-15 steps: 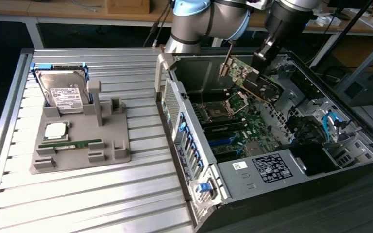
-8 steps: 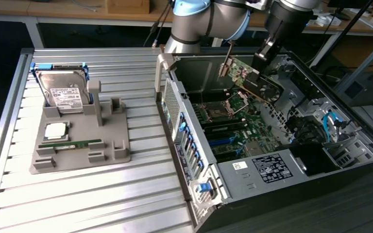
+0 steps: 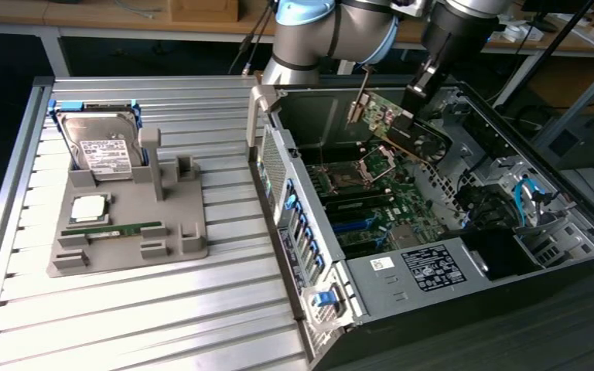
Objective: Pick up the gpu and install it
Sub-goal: 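Insert the gpu into the slot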
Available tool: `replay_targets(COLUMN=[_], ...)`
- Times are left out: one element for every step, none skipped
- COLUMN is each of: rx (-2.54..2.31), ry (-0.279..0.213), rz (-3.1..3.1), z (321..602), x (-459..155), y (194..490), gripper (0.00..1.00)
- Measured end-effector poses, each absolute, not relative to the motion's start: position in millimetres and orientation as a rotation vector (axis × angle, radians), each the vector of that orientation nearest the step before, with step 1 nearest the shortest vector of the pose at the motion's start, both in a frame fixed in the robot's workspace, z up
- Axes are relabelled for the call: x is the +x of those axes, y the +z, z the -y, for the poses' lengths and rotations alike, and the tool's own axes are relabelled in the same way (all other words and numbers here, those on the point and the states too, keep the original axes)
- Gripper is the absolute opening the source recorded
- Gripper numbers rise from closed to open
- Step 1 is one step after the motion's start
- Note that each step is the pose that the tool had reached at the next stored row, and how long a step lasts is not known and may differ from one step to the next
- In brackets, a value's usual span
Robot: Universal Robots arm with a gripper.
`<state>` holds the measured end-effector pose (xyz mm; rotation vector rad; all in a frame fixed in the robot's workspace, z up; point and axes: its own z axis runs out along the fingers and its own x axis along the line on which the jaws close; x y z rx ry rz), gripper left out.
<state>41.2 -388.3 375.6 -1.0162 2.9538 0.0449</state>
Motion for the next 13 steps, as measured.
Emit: replay_targets(rx=[-1.020,-1.025,-1.030,-1.044,-1.053,-1.062,-1.072,-1.077,-1.083,-1.089,-1.094,-1.099,-1.104], ry=[0.045,0.045,0.045,0.045,0.045,0.045,0.046,0.045,0.045,0.046,0.046,0.046,0.046], rz=[-2.952,-2.951,-2.949,-2.945,-2.941,-2.938,-2.934,-2.933,-2.931,-2.929,-2.927,-2.925,-2.923], z=[388.3,388.3,388.3,388.3,388.3,388.3,388.3,388.3,388.3,388.3,388.3,388.3,388.3], x=[41.2,41.2,41.2,41.2,41.2,41.2,41.2,41.2,41.2,41.2,41.2,41.2,41.2], y=[375.6,375.6,375.5,375.5,375.4,375.4,375.4,375.3,375.3,375.3,375.3,375.3,375.3], gripper=[0.27,0.27,0.27,0.27,0.27,0.27,0.27,0.27,0.27,0.27,0.27,0.27,0.27])
